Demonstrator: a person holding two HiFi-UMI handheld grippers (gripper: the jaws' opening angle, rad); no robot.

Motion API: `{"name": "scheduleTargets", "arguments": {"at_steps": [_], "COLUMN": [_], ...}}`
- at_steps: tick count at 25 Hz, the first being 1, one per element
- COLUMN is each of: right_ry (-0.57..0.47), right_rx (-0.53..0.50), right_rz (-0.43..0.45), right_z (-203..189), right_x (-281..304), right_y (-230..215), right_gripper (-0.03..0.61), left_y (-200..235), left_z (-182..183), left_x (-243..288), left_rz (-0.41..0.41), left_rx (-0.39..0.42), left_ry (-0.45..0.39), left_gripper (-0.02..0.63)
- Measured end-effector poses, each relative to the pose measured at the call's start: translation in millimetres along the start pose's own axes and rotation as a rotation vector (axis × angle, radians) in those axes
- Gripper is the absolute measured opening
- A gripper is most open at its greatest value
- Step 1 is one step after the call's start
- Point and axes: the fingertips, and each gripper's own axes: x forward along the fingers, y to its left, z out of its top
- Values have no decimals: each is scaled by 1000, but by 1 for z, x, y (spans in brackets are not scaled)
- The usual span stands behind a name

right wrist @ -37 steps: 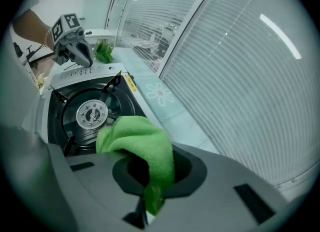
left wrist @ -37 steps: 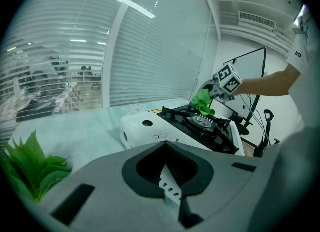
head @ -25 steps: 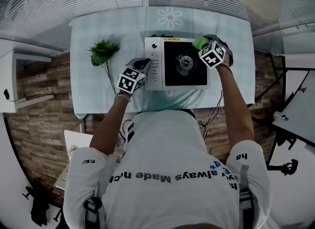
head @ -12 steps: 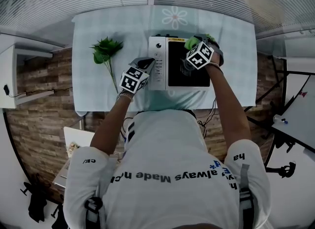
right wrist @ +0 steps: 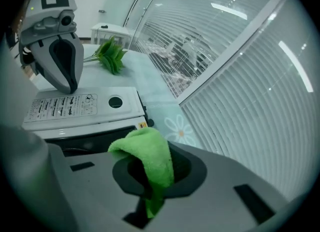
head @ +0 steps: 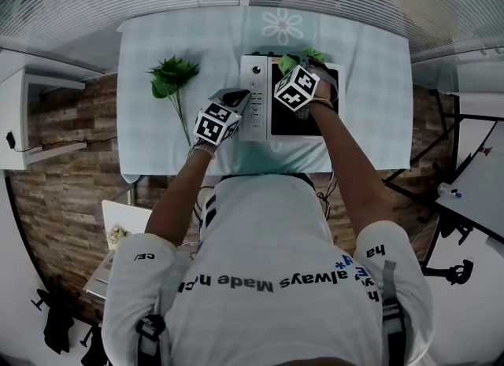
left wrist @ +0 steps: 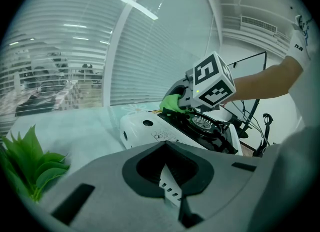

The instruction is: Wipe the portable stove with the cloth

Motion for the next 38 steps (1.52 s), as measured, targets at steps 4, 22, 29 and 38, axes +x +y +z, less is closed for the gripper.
{"name": "scheduleTargets", "arguments": {"at_steps": [4,22,29,38], "right_ry": [-13,-152,-99,-10], "right_rx": [-21,-3,51,-23], "right_rz": [14,194,325,488], "right_z": [1,25,16,0], "right_x": [-6,-42,-60,-100], "right_y": [-5,75,100,152], "right_gripper": [23,23,23,23], "left_y": [0,-1,0,-1], "left_z": [0,1,-1,0], "left_x": [0,-1,-1,-1], "left_rz": [2,-4,-5,1], "left_rx": [-1,-1,0,0], "left_ry": [1,5,8,10], "left_gripper": [11,11,11,11]}}
